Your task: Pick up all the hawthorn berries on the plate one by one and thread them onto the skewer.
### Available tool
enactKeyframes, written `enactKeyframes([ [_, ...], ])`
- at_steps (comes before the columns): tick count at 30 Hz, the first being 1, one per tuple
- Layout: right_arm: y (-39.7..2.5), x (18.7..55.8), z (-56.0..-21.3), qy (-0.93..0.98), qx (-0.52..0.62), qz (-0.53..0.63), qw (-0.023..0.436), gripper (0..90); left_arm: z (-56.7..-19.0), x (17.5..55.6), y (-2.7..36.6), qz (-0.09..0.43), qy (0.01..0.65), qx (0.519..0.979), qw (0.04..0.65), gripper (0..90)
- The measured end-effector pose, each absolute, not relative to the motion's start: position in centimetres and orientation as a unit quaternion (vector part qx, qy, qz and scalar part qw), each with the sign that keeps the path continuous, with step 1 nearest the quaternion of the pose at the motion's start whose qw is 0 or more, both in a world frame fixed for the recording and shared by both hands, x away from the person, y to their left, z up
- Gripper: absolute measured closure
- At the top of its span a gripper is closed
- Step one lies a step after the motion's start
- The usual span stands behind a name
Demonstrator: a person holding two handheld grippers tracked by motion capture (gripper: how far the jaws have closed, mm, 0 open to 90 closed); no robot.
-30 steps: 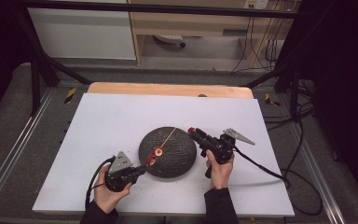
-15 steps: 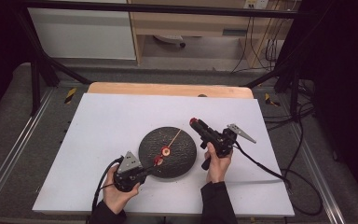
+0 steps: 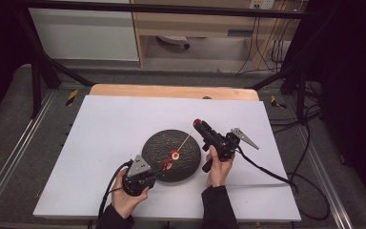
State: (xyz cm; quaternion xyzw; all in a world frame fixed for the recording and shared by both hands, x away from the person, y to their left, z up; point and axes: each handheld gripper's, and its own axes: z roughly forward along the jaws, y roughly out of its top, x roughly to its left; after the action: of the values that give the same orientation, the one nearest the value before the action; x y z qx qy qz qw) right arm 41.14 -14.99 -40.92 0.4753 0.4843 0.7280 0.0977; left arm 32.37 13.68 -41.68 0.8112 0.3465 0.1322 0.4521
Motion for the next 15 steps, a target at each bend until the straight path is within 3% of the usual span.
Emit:
enactKeyframes([
  [15, -14.5, 40.74, -41.47, 0.482, 0.473, 0.733, 0.086, 62.5, -41.77, 32.45, 13.21, 0.134, 0.346, 0.809, 0.456, 88.2],
])
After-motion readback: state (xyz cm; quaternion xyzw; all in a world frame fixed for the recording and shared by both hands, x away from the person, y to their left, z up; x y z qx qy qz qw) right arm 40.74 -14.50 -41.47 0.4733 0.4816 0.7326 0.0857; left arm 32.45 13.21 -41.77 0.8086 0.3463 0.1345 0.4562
